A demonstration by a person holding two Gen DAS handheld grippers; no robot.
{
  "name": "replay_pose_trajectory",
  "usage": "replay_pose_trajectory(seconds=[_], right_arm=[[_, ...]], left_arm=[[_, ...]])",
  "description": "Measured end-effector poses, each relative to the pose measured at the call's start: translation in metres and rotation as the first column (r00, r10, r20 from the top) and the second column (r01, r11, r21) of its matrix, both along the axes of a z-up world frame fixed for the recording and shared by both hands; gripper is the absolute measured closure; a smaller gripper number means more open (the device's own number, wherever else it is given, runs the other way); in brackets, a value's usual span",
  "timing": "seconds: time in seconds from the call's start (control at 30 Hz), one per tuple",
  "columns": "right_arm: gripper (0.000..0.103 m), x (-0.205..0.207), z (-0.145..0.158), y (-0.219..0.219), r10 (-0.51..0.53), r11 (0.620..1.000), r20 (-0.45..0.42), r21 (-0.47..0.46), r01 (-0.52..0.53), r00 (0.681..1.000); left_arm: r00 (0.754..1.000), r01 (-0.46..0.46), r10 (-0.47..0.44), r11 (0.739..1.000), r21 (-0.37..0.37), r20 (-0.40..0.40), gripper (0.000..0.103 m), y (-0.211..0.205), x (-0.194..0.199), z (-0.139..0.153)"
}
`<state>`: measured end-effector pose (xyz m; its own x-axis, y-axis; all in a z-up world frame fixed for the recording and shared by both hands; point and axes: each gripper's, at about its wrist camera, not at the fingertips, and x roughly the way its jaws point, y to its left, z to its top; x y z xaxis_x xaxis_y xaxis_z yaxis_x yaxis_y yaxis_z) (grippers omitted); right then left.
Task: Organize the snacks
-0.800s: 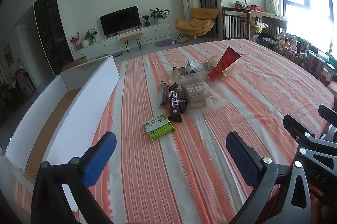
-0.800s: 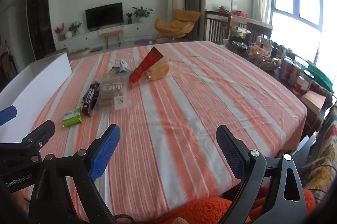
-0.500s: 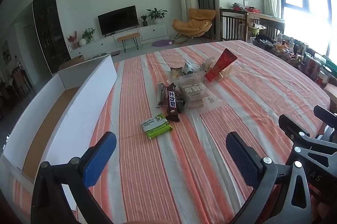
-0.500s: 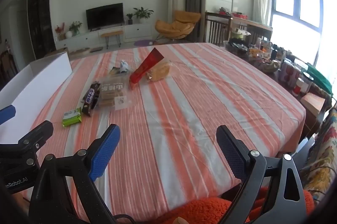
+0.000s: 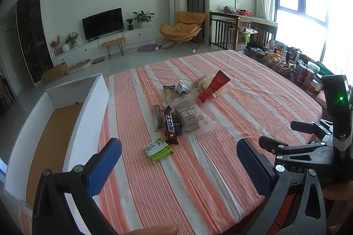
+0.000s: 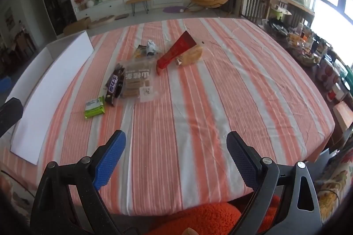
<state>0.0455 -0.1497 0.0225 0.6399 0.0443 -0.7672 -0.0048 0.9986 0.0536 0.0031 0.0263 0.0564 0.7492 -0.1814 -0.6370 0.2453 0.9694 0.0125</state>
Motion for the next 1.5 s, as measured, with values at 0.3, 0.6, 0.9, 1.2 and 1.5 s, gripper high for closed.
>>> replay_pose_trajectory(seconds=[0.3, 0.6, 0.9, 1.2, 1.5], right_arm=[[0.008, -0.032, -0.03, 0.0, -0.116, 0.989, 0.191, -0.066, 0.131, 0.975], [0.008, -0.042, -0.021, 0.001, -0.114, 0.986, 0.3, -0.085, 0.146, 0.947], [0.008, -0.046, -0.023, 0.002, -0.114, 0.984, 0.315, -0.098, 0.152, 0.942], [0.008, -0.052, -0.02, 0.005, -0.109, 0.982, 0.349, -0.106, 0.155, 0.931], [0.008, -0.053, -0.02, 0.005, -0.108, 0.982, 0.354, -0.108, 0.155, 0.929]], left_arm=[[0.987, -0.087, 0.087, 0.996, 0.008, -0.134, 0.0, -0.016, -0.008, -0.083], [0.991, -0.12, 0.12, 0.993, 0.003, -0.053, 0.0, -0.015, -0.01, -0.071], [0.988, -0.144, 0.144, 0.99, 0.003, -0.063, 0.0, -0.009, -0.008, -0.074], [0.989, -0.142, 0.142, 0.99, 0.011, -0.03, 0.0, -0.011, -0.013, -0.073], [0.99, -0.139, 0.139, 0.99, 0.011, -0.016, 0.0, -0.012, -0.015, -0.07]])
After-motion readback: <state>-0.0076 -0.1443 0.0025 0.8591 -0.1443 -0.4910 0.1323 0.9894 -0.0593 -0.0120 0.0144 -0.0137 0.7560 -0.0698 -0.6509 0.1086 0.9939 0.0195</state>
